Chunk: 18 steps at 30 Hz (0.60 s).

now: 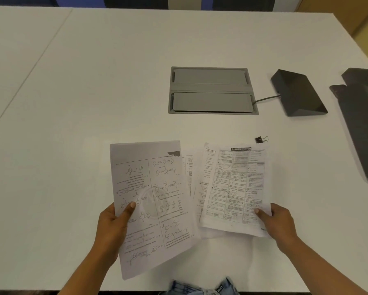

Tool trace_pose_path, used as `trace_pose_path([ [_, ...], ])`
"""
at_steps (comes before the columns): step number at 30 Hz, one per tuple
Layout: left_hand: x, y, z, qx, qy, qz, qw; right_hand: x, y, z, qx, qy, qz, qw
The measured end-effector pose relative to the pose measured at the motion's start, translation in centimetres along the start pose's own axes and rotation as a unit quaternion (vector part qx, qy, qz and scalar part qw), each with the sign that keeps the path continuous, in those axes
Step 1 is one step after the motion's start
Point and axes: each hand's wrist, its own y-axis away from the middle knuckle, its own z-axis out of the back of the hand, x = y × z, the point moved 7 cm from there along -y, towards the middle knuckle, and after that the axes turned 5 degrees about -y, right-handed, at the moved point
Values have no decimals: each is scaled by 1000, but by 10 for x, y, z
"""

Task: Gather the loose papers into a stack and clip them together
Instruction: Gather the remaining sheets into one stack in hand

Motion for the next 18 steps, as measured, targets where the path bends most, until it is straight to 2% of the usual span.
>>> trace_pose_path([
  [4,-2,-3,4,-10,-13,-3,1000,2,6,10,11,-79,1,997],
  [12,-8,-11,9,-25,-61,-12,998,14,9,28,0,-165,15,986],
  [18,-12,-12,-2,-7,-31,-1,1000,38,19,15,66,-203,25,977],
])
